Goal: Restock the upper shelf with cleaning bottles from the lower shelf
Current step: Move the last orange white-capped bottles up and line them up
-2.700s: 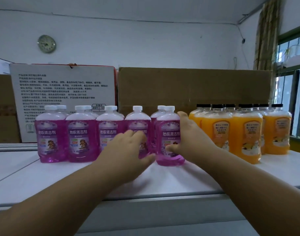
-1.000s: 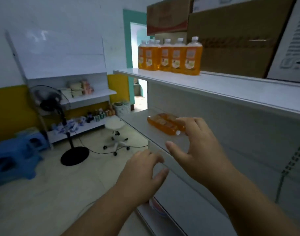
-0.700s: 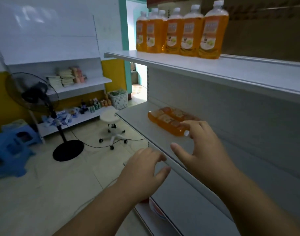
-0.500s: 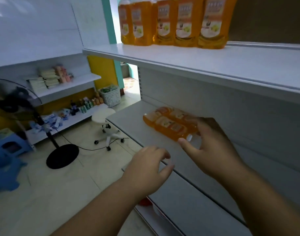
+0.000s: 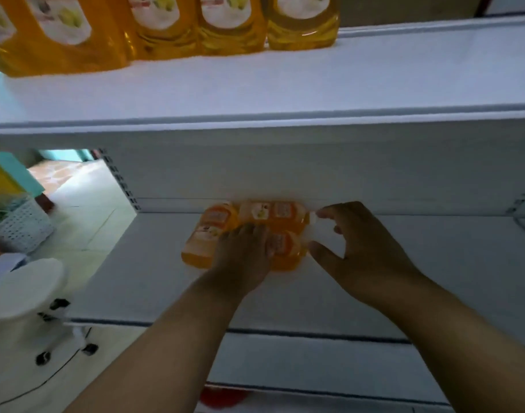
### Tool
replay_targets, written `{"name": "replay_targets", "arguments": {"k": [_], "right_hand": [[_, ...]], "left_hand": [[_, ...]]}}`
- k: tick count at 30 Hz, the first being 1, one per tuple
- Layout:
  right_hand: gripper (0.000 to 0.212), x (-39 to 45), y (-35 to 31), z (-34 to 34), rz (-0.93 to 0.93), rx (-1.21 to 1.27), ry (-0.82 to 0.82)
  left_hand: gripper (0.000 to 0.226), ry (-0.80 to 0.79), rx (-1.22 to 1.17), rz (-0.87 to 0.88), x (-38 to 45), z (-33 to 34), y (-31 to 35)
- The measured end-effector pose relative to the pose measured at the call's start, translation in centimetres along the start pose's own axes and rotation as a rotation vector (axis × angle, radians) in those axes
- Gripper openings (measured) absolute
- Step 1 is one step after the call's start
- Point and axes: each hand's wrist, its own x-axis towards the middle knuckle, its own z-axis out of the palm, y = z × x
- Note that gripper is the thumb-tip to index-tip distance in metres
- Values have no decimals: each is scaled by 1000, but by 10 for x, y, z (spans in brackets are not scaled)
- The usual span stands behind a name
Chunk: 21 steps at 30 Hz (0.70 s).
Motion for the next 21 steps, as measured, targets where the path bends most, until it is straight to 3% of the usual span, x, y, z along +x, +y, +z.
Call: {"name": "replay_targets", "arguments": {"k": [5, 7, 10, 13, 17, 21], "right_hand": [[48, -4, -13, 15, 129, -27, 46], [50, -7, -17, 18, 136, -36, 57], [49, -5, -21, 19, 117, -23, 69], [48, -1, -29, 22, 69, 0, 70], [38, 12, -44, 40, -10, 97, 89], [44, 34, -65, 83, -1, 107, -57]], "left_hand": [[93, -78, 97, 41, 20, 4, -13], [104, -121, 73, 56, 13, 5, -11], [92, -158, -95, 17, -7, 3, -3], [79, -203, -431, -166, -36, -12, -5], [84, 29, -632, -422, -90, -41, -38], [72, 250, -945, -528, -146, -74, -70]]}}
